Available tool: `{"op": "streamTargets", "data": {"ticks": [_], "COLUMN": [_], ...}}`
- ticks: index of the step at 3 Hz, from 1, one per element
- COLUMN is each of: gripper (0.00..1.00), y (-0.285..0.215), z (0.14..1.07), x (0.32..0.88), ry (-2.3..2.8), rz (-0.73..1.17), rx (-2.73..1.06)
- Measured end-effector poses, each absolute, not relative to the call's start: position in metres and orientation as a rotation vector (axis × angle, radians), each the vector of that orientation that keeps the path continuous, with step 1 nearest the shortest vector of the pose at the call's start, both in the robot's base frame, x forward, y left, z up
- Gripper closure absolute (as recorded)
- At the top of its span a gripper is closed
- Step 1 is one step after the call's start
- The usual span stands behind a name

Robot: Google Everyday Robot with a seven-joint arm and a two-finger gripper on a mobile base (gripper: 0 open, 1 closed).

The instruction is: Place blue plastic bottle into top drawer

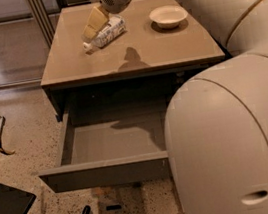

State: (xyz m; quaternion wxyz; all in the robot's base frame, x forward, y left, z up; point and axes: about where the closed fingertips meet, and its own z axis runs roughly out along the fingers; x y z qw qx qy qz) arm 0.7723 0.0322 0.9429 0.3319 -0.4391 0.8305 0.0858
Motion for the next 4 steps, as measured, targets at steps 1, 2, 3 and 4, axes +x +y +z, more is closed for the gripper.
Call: {"op": "streamTargets", "data": {"ticks": [1, 2, 3, 4], "gripper": [0.0, 0.0, 0.0, 0.0], "y": [0.0325, 0.0335, 0.0335, 0.0361], "z": [0.9374, 0.9346, 0.9346, 0.9278], "x": [0.773, 0.7736, 0.7736, 0.7798], "ry": [2.311, 2.361, 2.361, 2.41], "rz": [0.257, 0.292, 0.292, 0.316], "rx": [-0.97, -0.869, -0.869, -0.757]}}
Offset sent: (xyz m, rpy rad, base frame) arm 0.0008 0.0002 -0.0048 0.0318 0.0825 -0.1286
